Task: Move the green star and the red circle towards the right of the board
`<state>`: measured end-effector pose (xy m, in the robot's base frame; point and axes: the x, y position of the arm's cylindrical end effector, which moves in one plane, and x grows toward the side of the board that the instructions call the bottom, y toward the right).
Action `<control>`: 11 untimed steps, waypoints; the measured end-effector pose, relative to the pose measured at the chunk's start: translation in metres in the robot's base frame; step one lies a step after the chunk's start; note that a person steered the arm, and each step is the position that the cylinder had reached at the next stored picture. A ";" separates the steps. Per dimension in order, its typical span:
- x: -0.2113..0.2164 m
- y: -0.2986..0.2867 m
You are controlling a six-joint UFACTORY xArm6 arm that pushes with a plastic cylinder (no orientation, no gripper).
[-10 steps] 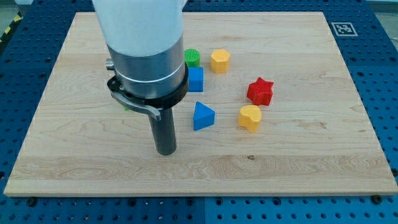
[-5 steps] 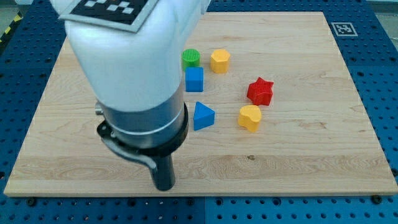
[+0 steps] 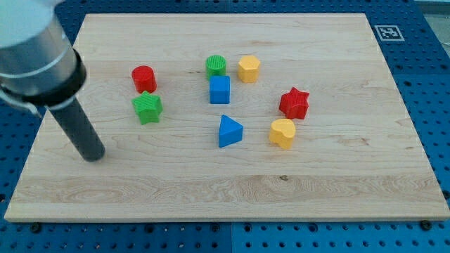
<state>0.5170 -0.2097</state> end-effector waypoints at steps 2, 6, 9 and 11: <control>-0.089 0.024; -0.065 0.103; -0.133 0.013; -0.136 0.021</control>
<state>0.3808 -0.1888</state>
